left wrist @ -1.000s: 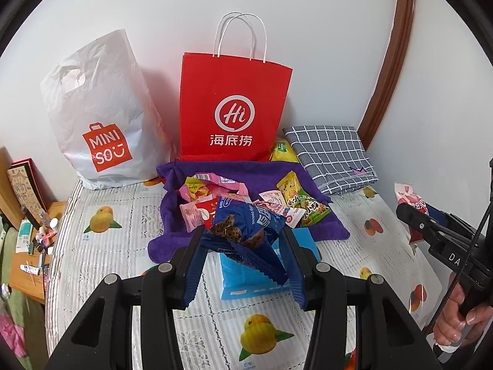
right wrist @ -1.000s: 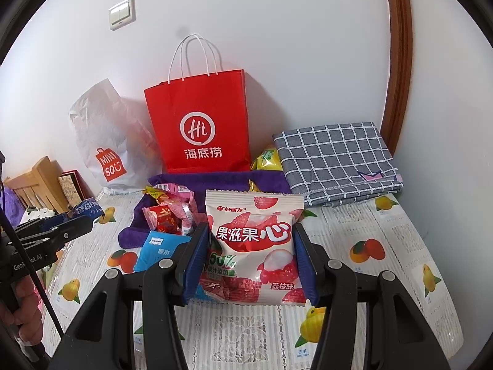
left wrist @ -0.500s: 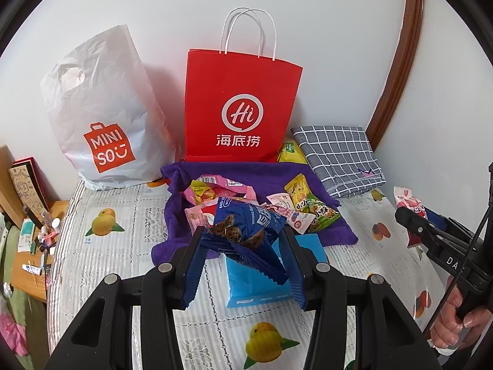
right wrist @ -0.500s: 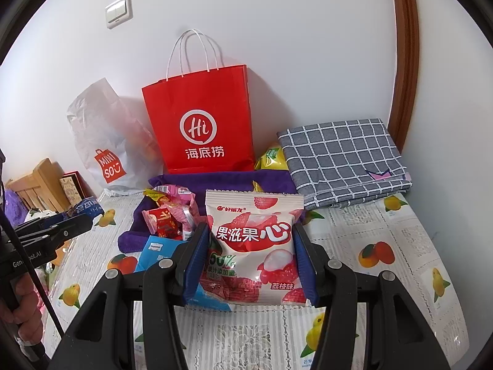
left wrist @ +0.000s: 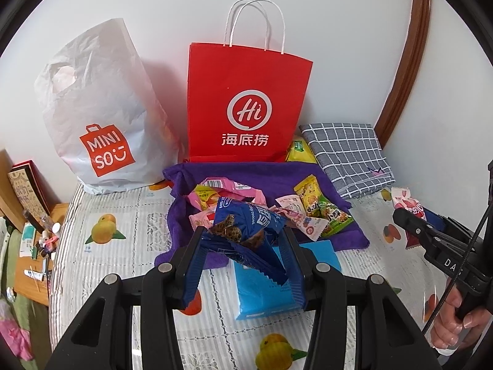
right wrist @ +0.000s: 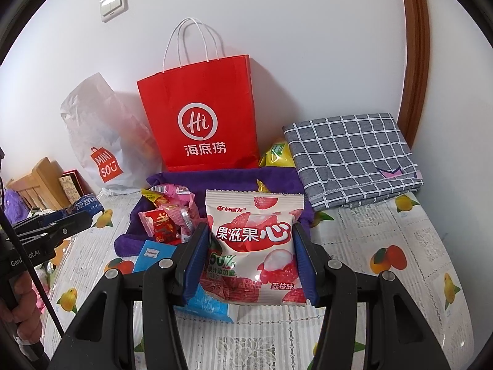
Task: Organize snacks
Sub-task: 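Carry the blue packet with left tool while right tool carries lychee bag toward towel, then lower the blue packet onto the towel with left tool while right tool lowers lychee bag there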
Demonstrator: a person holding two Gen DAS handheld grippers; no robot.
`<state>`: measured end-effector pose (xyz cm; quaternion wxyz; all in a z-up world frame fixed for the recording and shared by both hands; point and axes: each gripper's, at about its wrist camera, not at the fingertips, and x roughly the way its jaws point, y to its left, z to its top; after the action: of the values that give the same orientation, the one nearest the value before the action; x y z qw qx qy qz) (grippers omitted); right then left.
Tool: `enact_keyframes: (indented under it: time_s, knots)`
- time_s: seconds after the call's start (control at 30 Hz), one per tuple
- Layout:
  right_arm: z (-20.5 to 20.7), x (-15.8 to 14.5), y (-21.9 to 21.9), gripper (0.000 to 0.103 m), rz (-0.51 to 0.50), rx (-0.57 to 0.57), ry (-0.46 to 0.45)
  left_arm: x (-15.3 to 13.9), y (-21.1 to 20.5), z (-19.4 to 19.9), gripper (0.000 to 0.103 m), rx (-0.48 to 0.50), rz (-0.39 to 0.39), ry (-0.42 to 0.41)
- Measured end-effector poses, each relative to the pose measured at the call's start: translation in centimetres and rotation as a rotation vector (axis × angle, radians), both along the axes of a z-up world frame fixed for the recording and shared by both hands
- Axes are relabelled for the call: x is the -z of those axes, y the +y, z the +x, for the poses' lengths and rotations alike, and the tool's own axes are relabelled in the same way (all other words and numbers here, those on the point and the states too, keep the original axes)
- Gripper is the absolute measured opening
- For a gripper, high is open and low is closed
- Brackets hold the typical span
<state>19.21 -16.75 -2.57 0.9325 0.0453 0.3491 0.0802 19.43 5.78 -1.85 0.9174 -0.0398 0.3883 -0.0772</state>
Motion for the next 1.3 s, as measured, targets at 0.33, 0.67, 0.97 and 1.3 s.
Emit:
enact_keyframes:
  time_s: [0.33,0.67,0.97,1.3]
  knots:
    - [2.4,1.4,0.6,0.053,-0.011,-0.001,0.022,1.2,0.7,2.3,0.045,-0.007,-0.001,0.025]
    - [4.9,2.3,1.1,0.053,-0.003,0.002,0.031,1.8,0.9,4.6,0.045,-0.003,0.016,0.033]
    - [7.2,3.0,1.5,0.053,-0.004,-0.013,0.038,2.3,1.0,6.5,0.045,-0.009,0.02,0.039]
    - [9.1,3.2,1.7,0.053,0.002,-0.009,0.035,2.7,0.8,7.9,0.045,-0.003,0.031,0.046]
